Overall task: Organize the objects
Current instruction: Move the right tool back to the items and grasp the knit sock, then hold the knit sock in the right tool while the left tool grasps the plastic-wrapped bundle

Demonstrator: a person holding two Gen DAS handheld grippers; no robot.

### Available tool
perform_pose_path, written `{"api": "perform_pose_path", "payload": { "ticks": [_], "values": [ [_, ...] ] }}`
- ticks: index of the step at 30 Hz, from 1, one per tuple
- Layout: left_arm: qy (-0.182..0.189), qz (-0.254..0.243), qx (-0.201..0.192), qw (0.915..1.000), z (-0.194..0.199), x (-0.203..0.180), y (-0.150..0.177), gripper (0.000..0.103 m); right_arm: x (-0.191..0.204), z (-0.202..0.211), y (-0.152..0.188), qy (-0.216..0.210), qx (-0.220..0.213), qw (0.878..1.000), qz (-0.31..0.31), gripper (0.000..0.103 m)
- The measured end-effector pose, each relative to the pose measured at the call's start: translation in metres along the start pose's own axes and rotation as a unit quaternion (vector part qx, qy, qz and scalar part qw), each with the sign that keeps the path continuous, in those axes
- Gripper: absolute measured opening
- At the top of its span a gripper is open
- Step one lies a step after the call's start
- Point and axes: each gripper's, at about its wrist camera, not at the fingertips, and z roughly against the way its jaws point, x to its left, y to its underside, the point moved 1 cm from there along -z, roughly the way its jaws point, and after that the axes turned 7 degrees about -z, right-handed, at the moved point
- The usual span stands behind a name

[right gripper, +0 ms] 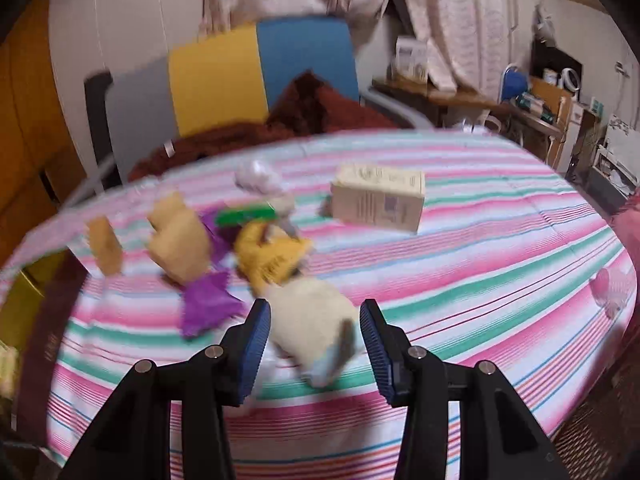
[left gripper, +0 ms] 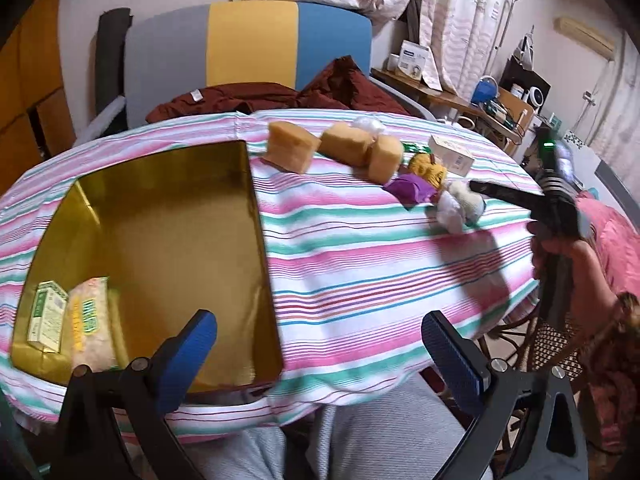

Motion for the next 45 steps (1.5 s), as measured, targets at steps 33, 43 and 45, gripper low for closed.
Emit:
{"api": "perform_pose_path", "payload": {
  "ticks": [33, 43, 45],
  "values": [
    [0.037, -0.082, 0.056, 0.9944, -0.104, -0.098, -0.06, 0.103, -0.029, -0.031, 0.023, 0.015, -0.077, 0.997, -0.027, 0.057],
    [0.047, -0.11, 0.043, 0.9919, -0.16, -0.129, -0.085, 0.102, -0.052, -0.029, 0.03, 0.027, -0.109, 0.989, -0.101, 0.057],
    [0.05, -0.115, 0.04, 0.9913, -0.17, -0.131, -0.086, 0.099, -0.059, -0.029, 0.031, 0.01, -0.107, 0.987, -0.117, 0.057]
  ]
}}
